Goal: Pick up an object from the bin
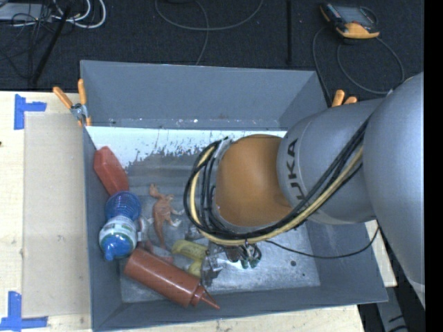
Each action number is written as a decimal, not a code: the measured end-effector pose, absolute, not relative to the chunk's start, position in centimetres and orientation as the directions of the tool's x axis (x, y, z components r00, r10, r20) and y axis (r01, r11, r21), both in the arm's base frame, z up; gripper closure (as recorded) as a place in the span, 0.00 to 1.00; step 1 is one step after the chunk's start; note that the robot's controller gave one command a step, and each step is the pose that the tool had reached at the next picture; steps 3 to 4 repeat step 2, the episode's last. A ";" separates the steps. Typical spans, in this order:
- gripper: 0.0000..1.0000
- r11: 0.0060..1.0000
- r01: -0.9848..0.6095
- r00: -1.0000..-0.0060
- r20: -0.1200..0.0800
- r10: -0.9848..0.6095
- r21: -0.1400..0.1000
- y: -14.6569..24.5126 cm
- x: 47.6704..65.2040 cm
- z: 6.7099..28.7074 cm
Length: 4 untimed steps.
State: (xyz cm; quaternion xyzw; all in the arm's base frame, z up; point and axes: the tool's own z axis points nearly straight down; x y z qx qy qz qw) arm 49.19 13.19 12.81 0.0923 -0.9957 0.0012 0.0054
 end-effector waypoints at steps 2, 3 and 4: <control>1.00 0.989 -0.150 -0.989 0.000 -0.150 0.000 11.4 50.3 24.7; 1.00 0.989 -0.150 -0.989 0.000 -0.150 0.000 11.4 50.3 24.7; 1.00 0.989 -0.150 -0.989 0.000 -0.150 0.000 11.4 50.3 24.7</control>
Offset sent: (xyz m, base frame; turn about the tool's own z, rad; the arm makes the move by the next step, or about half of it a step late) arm 0.0111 -0.0180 0.1201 0.0353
